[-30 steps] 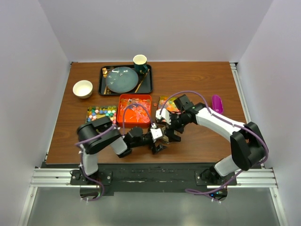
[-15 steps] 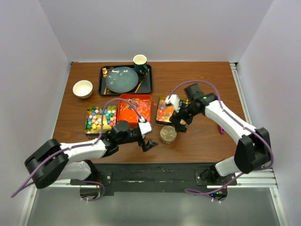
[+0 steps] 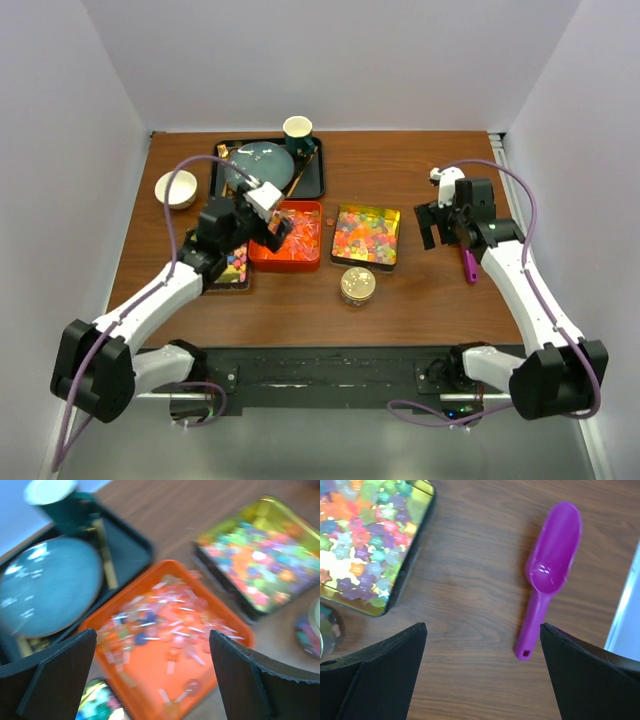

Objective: Pack the candies
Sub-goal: Reset both arms

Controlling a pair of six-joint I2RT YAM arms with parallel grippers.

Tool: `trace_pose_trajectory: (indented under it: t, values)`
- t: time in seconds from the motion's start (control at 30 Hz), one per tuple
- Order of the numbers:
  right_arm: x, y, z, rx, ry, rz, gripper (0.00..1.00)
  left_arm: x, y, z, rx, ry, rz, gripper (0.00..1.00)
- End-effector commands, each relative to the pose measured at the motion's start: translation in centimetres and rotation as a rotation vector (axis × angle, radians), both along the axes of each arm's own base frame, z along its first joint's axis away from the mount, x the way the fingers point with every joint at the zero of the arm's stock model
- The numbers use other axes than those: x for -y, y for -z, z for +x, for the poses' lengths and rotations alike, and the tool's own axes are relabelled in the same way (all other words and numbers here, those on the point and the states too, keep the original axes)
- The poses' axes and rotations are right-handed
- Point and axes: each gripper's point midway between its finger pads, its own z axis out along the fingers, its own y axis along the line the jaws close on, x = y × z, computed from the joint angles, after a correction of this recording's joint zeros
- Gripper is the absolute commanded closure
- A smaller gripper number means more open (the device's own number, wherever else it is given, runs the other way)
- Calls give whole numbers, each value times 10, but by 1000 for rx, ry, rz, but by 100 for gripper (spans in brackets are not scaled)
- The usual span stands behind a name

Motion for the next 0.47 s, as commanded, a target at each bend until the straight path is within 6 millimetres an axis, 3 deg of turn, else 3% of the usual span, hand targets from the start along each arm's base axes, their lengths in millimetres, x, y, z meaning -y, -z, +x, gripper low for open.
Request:
trace_pose_trajectory:
  t: [0.0, 0.13, 0.23, 0.37, 0.4, 0.43]
  values:
    - [17, -18, -5, 87, 142, 4, 1, -42, -21, 37, 1, -174, -19, 0]
    - [13, -28, -15, 102, 183, 71, 1, -75, -19, 52, -63, -296, -104, 0]
    - [9, -41, -15, 128, 176, 104, 1, -87, -24, 62, -62, -328, -98, 0]
    - [0, -53, -3, 152, 136, 127, 1, -97, -52, 75, 11, -344, -58, 0]
    - [-2, -57, 3, 169, 124, 138, 1, -102, -50, 75, 2, -352, -15, 0]
    - [-4, -60, 7, 182, 117, 143, 1, -106, -66, 82, 41, -365, -1, 0]
